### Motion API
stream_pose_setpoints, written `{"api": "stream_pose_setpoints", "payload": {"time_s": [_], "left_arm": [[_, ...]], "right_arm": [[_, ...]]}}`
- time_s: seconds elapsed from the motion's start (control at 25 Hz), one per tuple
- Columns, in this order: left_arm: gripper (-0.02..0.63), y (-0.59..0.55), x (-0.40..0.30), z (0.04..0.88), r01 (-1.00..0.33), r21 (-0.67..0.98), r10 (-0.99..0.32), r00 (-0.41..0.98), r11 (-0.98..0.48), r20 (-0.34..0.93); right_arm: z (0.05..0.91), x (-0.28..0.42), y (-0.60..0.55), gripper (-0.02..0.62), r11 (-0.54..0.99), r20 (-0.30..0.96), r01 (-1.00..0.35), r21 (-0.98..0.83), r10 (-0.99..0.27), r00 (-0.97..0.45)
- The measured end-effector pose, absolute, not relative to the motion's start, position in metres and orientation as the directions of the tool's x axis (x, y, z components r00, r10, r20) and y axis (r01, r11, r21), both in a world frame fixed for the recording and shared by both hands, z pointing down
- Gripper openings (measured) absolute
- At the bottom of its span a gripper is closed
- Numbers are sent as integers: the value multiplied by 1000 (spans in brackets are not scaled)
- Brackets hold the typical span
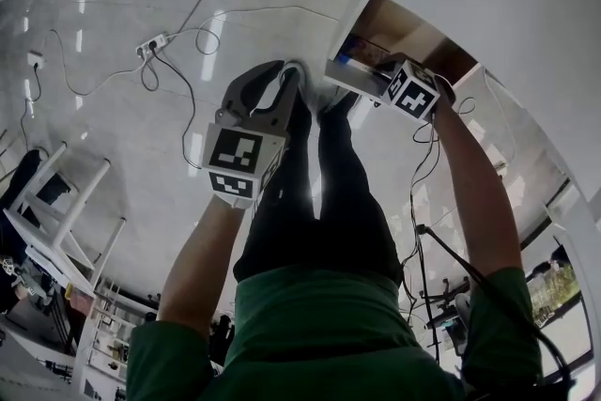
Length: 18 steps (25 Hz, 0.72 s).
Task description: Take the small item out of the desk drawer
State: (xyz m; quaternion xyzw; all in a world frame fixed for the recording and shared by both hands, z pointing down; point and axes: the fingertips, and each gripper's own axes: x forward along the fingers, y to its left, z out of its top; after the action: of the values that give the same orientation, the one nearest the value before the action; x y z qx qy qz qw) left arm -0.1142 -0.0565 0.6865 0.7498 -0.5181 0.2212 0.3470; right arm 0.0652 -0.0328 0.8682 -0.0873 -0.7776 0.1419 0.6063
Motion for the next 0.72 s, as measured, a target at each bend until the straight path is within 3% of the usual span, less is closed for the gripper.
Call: {"api": "stream_pose_setpoints", "payload": {"time_s": [0.28, 0.72], "left_arm": [[72, -54, -103, 675, -922, 312, -618, 385, -229, 685], [72, -57, -92, 657, -919, 305, -631, 394, -250, 668]], "right_arm": [[854, 68, -35, 17, 966, 935, -23, -259, 244, -257], [834, 74, -39, 11, 975, 938, -63, -215, 188, -293]]}}
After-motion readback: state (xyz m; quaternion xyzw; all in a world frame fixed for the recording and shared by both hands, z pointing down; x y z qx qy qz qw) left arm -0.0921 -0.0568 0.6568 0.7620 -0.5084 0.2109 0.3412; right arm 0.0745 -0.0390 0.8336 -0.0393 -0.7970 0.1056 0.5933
